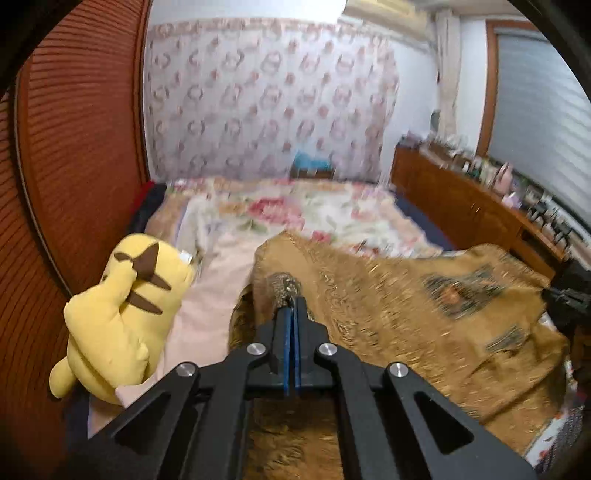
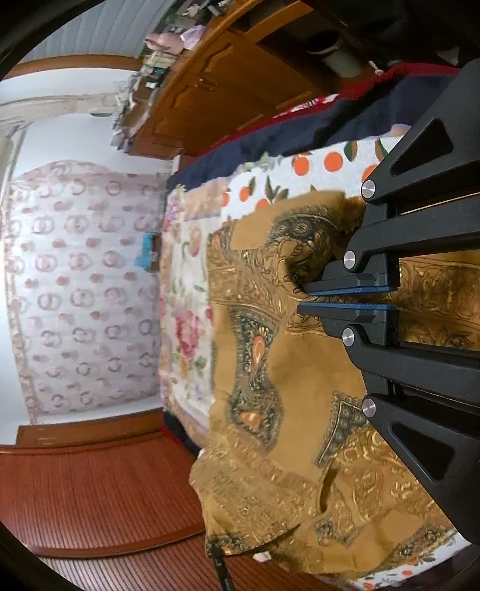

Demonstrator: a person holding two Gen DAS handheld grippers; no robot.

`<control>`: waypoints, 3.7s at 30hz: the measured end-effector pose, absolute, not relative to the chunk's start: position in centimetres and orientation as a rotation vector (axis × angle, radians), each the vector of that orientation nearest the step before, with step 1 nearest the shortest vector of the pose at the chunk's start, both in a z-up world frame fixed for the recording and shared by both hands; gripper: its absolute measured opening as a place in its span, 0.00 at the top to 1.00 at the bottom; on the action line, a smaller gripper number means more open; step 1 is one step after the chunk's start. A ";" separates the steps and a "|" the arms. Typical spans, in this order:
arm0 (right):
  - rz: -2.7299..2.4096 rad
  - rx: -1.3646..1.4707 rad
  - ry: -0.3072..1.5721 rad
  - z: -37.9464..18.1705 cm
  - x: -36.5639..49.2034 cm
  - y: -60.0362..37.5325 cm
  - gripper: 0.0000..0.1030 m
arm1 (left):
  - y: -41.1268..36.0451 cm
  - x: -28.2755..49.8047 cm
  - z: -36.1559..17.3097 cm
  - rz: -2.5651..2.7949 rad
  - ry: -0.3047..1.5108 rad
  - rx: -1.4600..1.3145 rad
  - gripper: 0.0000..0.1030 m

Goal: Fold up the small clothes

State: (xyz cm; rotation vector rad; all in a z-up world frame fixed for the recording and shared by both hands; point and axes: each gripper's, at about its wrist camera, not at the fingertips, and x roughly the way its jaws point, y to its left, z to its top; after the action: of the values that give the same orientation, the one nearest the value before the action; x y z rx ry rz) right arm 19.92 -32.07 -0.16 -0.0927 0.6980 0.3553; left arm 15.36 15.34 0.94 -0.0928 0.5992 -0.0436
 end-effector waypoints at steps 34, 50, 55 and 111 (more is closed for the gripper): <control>0.402 -0.106 0.778 1.0 6.2 -36.8 0.70 | 16.3 -0.1 -6.5 0.051 0.661 -0.199 1.00; 0.339 -0.070 0.844 -3.2 12.5 -38.4 0.60 | 14.3 -0.4 -5.0 0.012 0.626 -0.139 0.45; 0.328 -0.048 0.850 -4.0 12.9 -38.8 0.60 | 13.5 0.5 -5.3 0.026 0.637 -0.125 0.45; 0.514 0.093 0.919 -4.3 33.1 -36.0 0.97 | 4.3 18.2 -9.3 -0.139 0.875 0.016 0.36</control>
State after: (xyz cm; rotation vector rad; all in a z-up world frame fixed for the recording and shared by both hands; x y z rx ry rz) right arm 33.06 -35.99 -4.31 0.0932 0.9186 0.5139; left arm 18.20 4.33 -9.34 0.0158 0.8750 -0.1392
